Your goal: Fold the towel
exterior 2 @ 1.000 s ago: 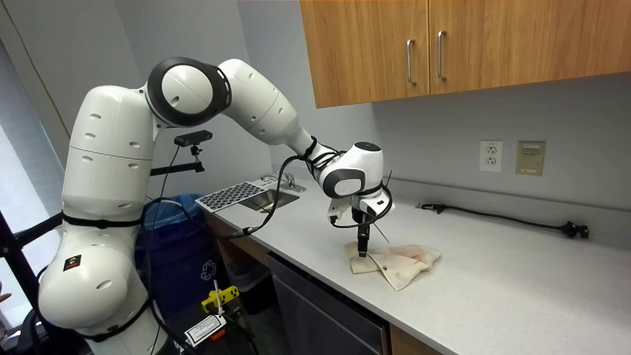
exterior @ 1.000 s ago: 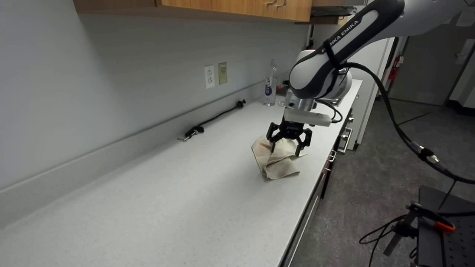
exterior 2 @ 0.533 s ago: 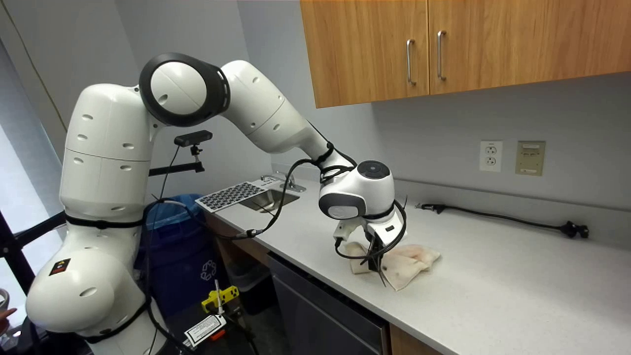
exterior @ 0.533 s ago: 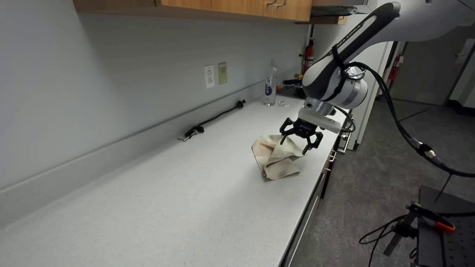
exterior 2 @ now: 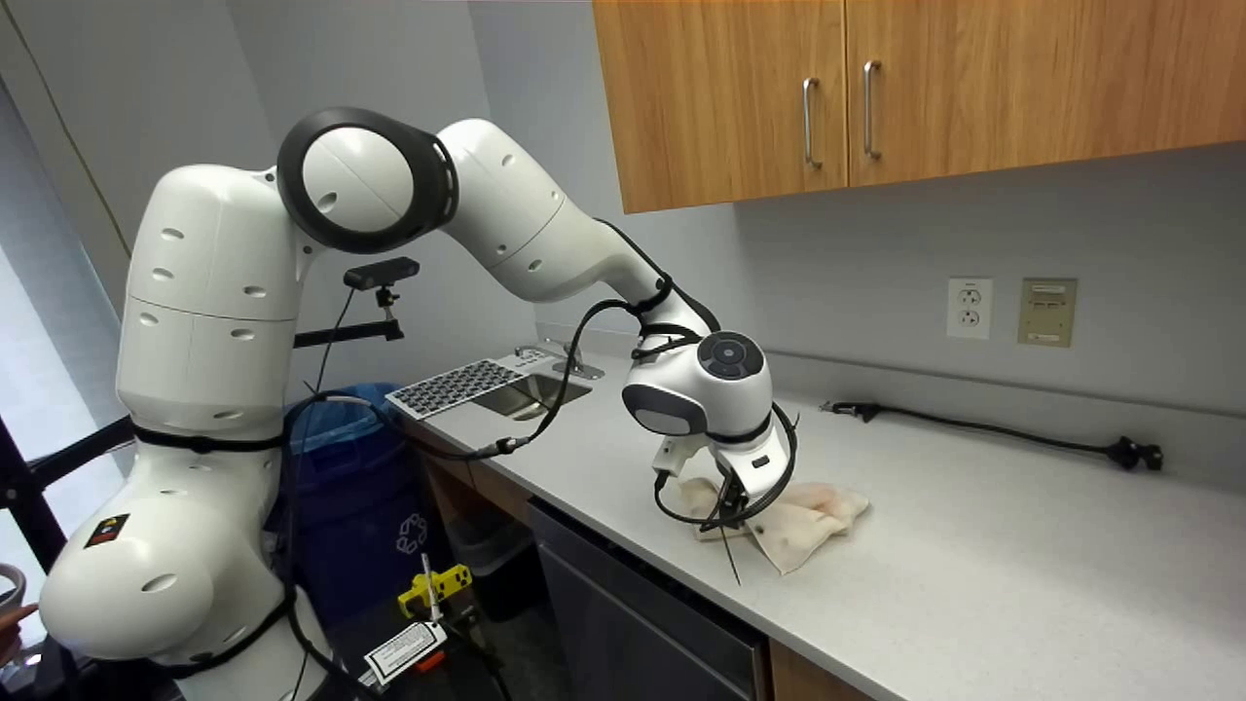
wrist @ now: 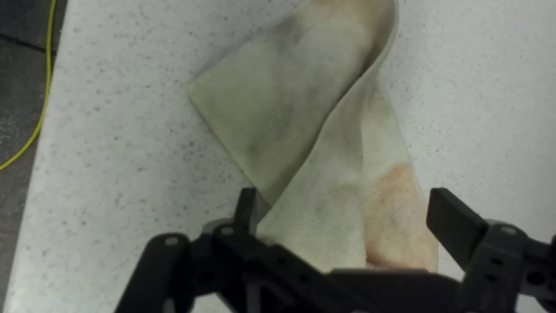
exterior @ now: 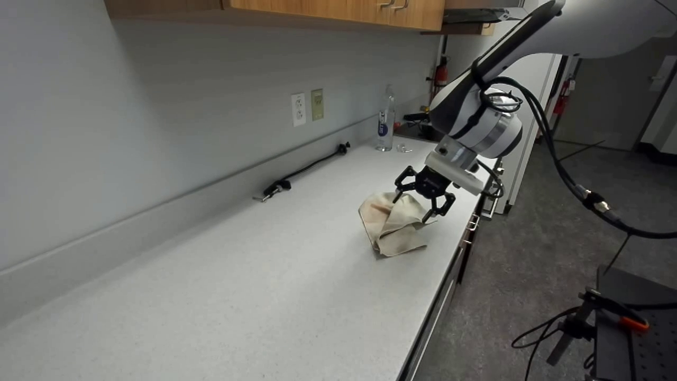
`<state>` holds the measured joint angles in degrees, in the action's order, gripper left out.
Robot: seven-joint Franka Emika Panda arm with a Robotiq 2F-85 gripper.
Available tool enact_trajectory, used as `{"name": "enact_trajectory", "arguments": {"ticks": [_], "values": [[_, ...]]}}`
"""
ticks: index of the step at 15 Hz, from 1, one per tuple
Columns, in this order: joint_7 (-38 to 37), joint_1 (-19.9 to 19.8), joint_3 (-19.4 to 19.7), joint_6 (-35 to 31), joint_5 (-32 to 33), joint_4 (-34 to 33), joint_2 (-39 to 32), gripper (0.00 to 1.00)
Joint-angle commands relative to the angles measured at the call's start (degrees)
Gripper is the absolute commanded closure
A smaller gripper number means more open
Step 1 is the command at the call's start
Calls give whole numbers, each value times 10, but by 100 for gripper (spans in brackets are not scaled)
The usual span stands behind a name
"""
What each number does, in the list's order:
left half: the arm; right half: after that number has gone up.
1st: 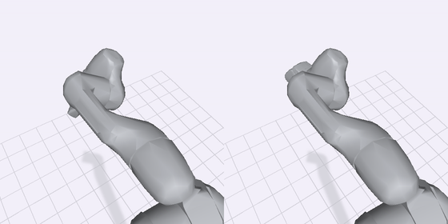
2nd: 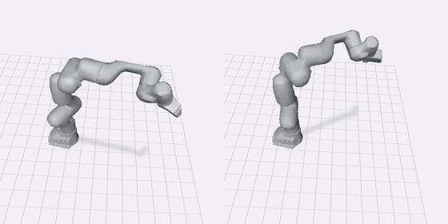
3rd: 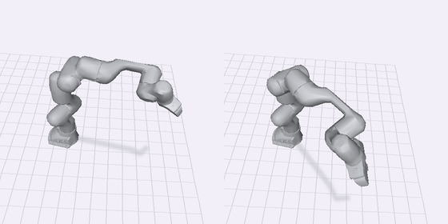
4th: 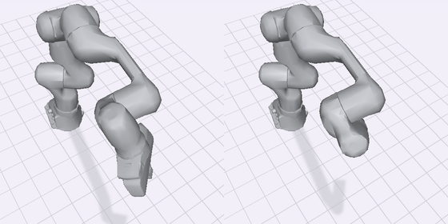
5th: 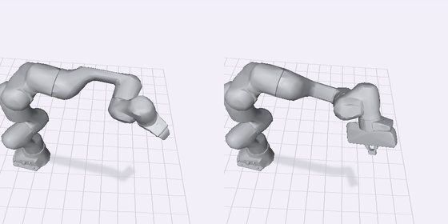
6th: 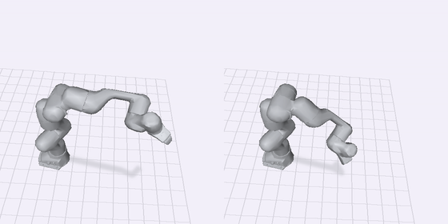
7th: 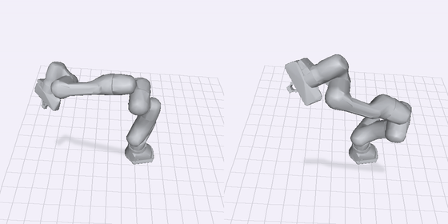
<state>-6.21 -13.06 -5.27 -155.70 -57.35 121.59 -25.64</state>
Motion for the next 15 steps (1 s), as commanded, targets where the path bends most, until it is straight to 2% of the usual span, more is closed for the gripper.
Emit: {"name": "enact_trajectory", "arguments": {"ticks": [1, 8, 15], "values": [[27, -8, -15, -13, -35, -2, -9, 0], [27, -8, -12, -33, -51, -9, -35, 0], [26, -13, -14, -80, -58, -24, -47, 0]]}}
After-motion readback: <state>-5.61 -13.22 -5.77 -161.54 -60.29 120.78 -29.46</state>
